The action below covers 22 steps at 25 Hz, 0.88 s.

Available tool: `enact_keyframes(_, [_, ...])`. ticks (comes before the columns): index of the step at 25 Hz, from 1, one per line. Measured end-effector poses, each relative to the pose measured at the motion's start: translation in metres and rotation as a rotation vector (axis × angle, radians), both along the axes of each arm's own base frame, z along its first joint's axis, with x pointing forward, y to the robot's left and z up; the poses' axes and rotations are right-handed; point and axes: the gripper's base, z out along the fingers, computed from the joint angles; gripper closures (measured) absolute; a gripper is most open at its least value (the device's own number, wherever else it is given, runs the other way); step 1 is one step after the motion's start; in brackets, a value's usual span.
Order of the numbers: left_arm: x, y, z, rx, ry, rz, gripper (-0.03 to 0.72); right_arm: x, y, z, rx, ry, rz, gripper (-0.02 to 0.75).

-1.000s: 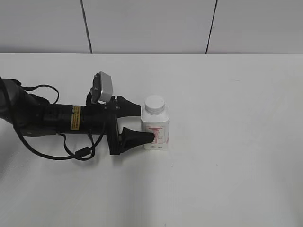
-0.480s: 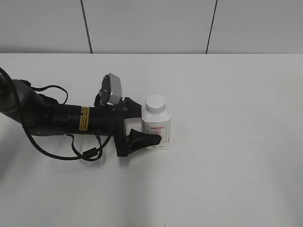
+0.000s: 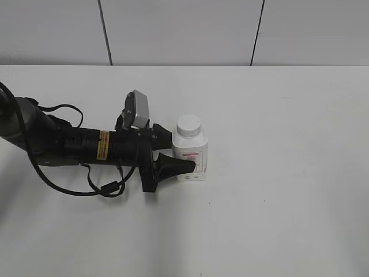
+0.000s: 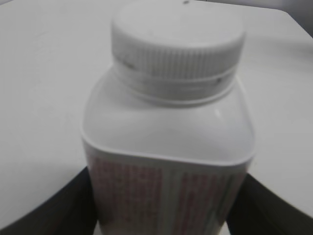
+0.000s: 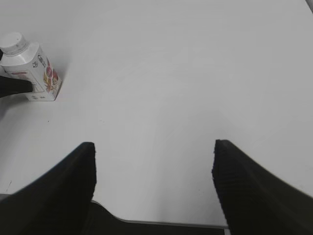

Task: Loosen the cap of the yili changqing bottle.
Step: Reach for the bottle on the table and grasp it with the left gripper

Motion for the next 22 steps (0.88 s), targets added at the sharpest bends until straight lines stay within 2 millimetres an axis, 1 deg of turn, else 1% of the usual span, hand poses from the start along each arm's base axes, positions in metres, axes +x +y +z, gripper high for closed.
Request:
enact_keyframes(2, [0.0,0.0,0.0,0.0,0.0,-0.001,0.264,0.007,0.001,0.004,0.013,0.015,0.004,0.153])
enact_keyframes(5, [0.0,0.0,0.0,0.001,-0.001,-0.004,0.267,0.025,0.004,0.014,0.026,0.046,0.025,0.153])
enact_keyframes(10, [0.0,0.0,0.0,0.001,-0.001,-0.007,0.267,0.062,0.005,0.03,-0.023,0.147,0.063,0.153])
enact_keyframes(16, [0.0,0.0,0.0,0.001,-0.002,-0.008,0.267,0.111,0.008,0.051,-0.019,0.266,0.099,0.156])
enact_keyframes(19, [-0.001,0.0,0.0,0.002,-0.002,-0.01,0.267,0.138,0.011,0.06,-0.043,0.3,0.152,0.193])
enact_keyframes(21, [-0.001,0.0,0.0,0.003,-0.003,-0.015,0.269,0.162,0.014,0.06,-0.045,0.344,0.197,0.238])
enact_keyframes(22, [-0.001,0.0,0.0,0.004,-0.005,-0.019,0.269,0.17,0.016,0.061,-0.04,0.351,0.225,0.256])
